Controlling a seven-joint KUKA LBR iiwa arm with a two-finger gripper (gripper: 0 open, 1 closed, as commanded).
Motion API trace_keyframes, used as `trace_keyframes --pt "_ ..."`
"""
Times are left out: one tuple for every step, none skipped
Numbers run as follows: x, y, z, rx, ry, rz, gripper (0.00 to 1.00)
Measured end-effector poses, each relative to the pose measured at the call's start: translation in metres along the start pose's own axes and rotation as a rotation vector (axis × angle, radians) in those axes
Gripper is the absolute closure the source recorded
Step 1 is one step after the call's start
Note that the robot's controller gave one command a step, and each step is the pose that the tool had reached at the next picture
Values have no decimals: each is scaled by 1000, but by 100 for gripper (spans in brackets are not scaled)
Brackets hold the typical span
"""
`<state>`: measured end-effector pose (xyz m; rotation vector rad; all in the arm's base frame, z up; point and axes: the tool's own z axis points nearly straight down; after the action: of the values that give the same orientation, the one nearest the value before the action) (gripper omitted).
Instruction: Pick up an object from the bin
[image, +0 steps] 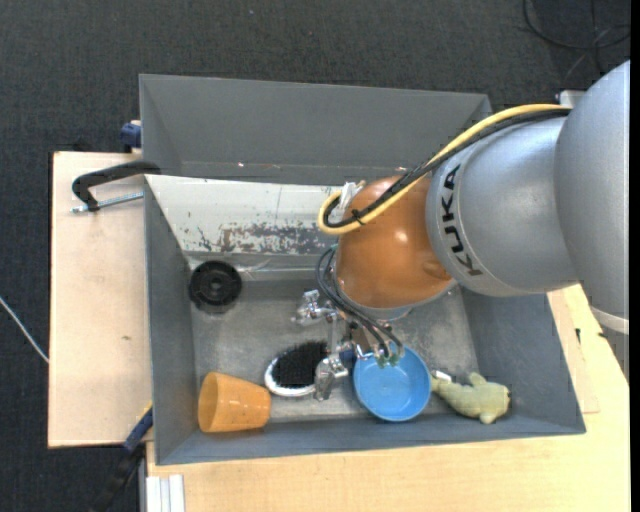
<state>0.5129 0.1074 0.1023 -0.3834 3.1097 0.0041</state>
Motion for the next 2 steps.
trace_keyframes --pt "0 -1 2 0 4 47 0" --pt "1 0 32 0 4 16 0"
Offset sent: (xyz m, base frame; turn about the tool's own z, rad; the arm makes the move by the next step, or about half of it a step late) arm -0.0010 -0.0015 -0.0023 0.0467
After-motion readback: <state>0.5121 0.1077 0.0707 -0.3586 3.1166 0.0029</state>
